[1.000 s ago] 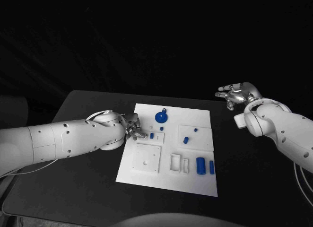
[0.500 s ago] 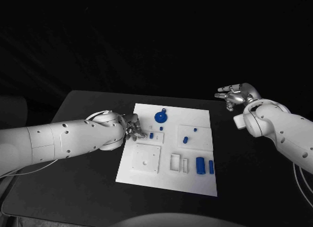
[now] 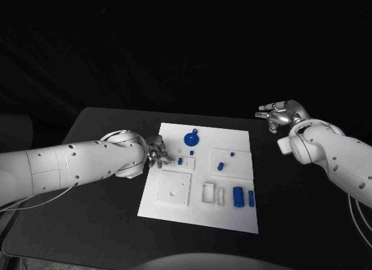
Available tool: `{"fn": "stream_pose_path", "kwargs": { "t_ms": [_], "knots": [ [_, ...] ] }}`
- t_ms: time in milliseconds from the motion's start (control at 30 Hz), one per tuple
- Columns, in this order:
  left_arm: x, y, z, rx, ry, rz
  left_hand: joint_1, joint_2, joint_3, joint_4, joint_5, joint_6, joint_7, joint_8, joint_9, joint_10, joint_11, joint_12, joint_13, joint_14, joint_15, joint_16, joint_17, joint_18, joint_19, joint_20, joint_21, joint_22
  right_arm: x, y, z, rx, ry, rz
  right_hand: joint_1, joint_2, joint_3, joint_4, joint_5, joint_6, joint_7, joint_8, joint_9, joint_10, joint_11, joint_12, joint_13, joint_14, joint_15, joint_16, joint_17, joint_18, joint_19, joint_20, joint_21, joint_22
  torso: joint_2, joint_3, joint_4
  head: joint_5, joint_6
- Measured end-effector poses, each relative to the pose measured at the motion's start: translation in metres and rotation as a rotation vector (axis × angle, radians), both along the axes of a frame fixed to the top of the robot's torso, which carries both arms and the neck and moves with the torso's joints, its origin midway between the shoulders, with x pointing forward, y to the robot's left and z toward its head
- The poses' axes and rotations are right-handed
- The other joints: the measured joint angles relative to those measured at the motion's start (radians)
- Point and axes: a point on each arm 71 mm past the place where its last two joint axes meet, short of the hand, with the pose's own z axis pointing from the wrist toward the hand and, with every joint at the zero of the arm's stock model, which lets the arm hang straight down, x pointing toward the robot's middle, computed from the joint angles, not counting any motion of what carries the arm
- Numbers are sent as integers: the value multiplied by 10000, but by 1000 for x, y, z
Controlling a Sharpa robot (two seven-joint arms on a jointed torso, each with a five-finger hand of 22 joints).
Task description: Assemble the parts on the task board
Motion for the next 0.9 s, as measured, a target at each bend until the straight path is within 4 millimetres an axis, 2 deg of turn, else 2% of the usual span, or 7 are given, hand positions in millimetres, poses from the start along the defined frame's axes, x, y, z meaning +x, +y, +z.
{"fn": "stream_pose_path", "kwargs": {
  "t_ms": [333, 633, 733, 800, 900],
  "knots": [
    [16, -1, 25, -454, 90, -7, -45, -21, 136, -160, -118, -46, 45, -2, 16, 29, 35, -53, 49, -150, 75, 0, -48, 0, -162, 17, 0, -1, 0, 0, -1, -4, 31, -12, 0, 0, 0, 0, 0, -2, 2, 0, 0, 0, -1, 0, 0, 0, 0, 0, 0, 1, 0, 0, 0, 0, -2, 4, -9, 15, 26],
    [33, 3, 33, -310, 838, -206, 126, 149, 139, -164, -395, -173, 80, -29, 67, 33, 102, -53, 144, -392, 105, 164, -162, 0, -288, 74, 0, -2, 1, 1, -2, 11, 65, 4, 0, 0, 0, 0, 0, 22, -22, 0, 0, 17, -17, 0, 0, 0, 0, 0, 0, 2, 0, 0, 0, 0, 5, 6, -15, 24, -15],
    [38, 4, 33, -193, 1206, -301, 182, 205, 139, -164, -660, -217, 113, -30, 67, 16, 122, 28, 166, -511, 119, 273, -209, -1, -382, 97, 0, -2, 1, 1, -3, 12, 79, 9, 0, 0, 0, 0, 0, 24, -23, 0, 0, 17, -17, 0, 0, 0, 0, 0, 0, 0, 0, 0, 0, 0, 9, 7, -19, 24, -38],
    [40, 5, 32, -117, 1445, -375, 312, 335, 96, -209, -1044, -305, 130, -40, 66, -80, 208, 87, 197, -651, 177, 352, -245, 0, -466, 150, 0, -3, 1, 1, -3, 13, 84, 12, 0, 0, 0, 0, 0, 23, -23, 0, 0, 18, -18, 0, 0, 0, 0, 0, 0, 0, 0, 0, 0, 0, 9, 7, -20, 23, -51],
    [45, 8, 31, 2, 1840, -518, 325, 432, 56, -248, -1224, -379, 134, -20, 79, -239, 220, 213, 239, -782, 201, 467, -330, 0, -525, 167, 0, -3, 1, 2, -3, 17, 92, 23, 0, 0, 0, 0, 0, 23, -23, 0, 0, 18, -18, 0, 0, 0, 0, 0, 0, 1, 0, 0, 0, 0, 9, 6, -21, 15, -74]
  ]
}}
